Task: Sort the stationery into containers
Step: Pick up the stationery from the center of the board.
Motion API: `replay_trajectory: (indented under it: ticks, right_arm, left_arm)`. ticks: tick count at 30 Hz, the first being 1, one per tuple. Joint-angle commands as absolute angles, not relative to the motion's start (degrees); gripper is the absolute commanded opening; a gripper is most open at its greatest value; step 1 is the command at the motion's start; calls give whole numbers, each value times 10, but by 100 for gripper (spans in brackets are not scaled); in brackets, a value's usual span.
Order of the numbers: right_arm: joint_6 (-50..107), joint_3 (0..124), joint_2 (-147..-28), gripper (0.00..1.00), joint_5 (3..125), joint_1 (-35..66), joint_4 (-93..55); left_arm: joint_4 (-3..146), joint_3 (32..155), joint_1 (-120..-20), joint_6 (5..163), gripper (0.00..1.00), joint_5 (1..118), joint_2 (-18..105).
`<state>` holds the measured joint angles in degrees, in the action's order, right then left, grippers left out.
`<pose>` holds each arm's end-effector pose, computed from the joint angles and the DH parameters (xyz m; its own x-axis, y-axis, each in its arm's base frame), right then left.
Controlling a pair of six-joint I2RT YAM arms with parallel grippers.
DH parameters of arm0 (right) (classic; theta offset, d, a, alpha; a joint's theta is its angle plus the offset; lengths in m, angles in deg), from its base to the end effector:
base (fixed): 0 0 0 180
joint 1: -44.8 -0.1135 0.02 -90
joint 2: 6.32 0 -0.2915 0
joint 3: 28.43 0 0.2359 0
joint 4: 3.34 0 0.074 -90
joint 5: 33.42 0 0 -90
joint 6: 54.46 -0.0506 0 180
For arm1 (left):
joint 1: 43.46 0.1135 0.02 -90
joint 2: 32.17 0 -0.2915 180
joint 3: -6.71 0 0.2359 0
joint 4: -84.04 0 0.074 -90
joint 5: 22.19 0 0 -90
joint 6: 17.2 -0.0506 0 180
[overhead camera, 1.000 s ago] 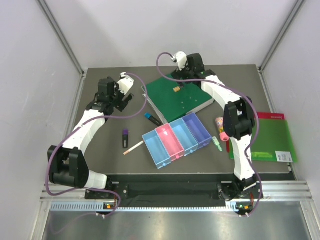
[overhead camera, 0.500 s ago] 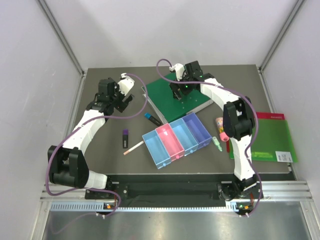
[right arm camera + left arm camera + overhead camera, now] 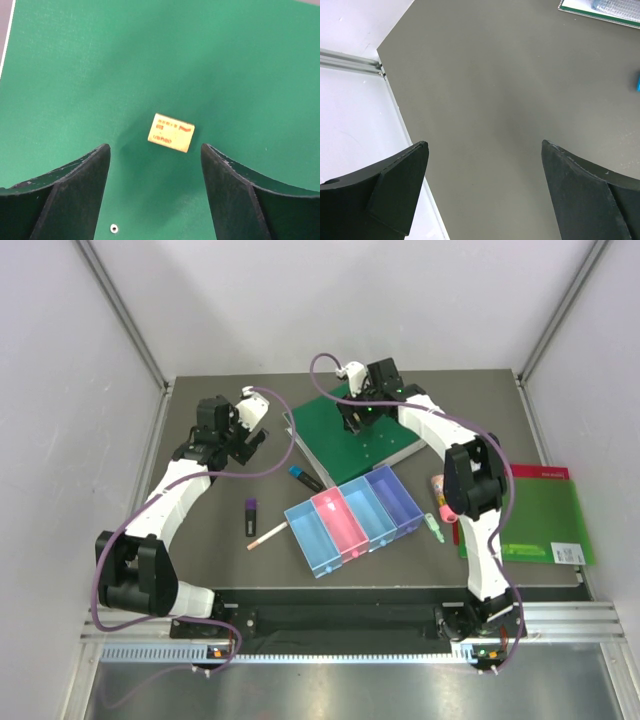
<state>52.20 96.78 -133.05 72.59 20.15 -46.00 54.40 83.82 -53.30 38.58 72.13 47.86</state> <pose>0.4651 0.2288 0.2554 -0.4403 -0.5053 -0.7422 -0.7379 0.6746 -0.0215 0.3061 -0.0492 0.3216 -0.3778 0.6347 -0.6741 0.3874 0.7697 0.5075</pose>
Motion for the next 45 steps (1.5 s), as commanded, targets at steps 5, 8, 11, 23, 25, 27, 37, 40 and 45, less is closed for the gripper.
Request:
replay_trajectory:
  ticks: [5,8,11,23,25,27,37,40,45]
  right_arm:
    - [522,1002,-1354,66,713,182,-430]
    - [521,1000,-1359,60,706,181,-428]
    - [521,999,-1361,52,691,181,-423]
    - [510,1012,-1372,52,666,181,-404]
    - [506,1015,-1374,53,669,181,-404]
    - [507,1019,-1376,52,672,179,-406]
    - [508,1019,-1384,30,676,168,-408]
    - [510,1012,-1374,24,670,168,-412]
    - [508,978,-1313,22,658,166,-415]
  left_arm:
    - [557,846,-532,387,99,715,476]
    - [557,845,-532,387,99,715,475]
    - [559,840,-532,386,99,714,473]
    - [561,834,-532,386,99,712,472]
    - [561,833,-532,386,99,714,472]
    - [561,833,-532,385,99,713,473]
    - [564,831,-532,379,99,714,472]
    - [563,832,-531,377,99,715,472]
    - [555,834,-531,379,99,712,467]
